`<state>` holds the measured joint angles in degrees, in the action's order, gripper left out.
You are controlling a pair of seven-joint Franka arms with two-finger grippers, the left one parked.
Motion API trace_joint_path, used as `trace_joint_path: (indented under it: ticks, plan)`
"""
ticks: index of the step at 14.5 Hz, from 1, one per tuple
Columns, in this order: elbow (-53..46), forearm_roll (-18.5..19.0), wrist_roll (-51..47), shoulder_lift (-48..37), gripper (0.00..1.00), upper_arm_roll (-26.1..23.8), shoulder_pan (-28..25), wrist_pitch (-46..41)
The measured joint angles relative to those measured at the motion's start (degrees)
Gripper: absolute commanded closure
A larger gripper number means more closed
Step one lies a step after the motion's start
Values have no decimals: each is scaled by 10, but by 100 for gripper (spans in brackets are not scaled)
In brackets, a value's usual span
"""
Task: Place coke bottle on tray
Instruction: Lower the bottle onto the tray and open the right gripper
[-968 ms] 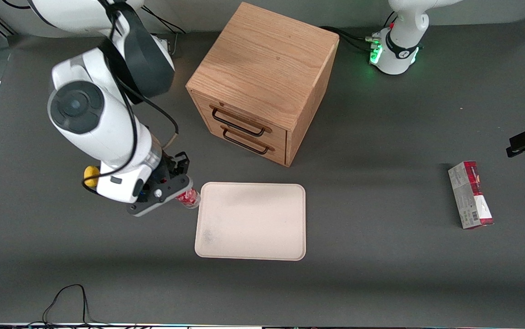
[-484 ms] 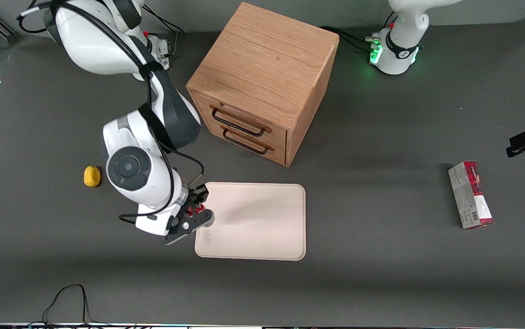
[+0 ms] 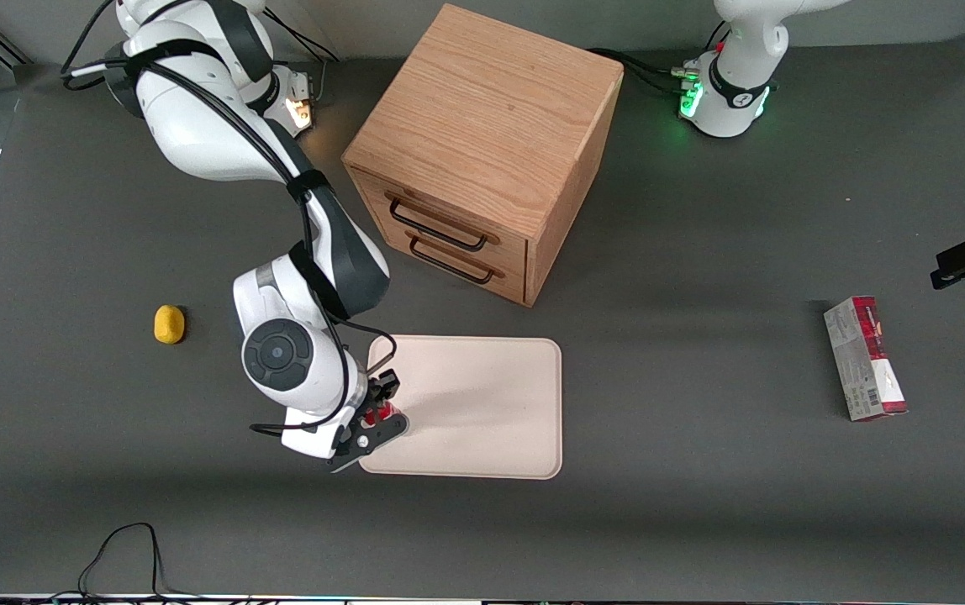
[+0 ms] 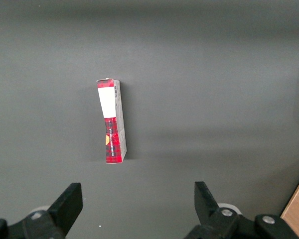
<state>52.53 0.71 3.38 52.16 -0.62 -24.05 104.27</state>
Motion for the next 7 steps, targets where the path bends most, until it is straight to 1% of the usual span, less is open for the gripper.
trace_joint_path:
  ticks: [7]
  plan:
    - [0, 0, 0, 11, 100, 1, 2, 6]
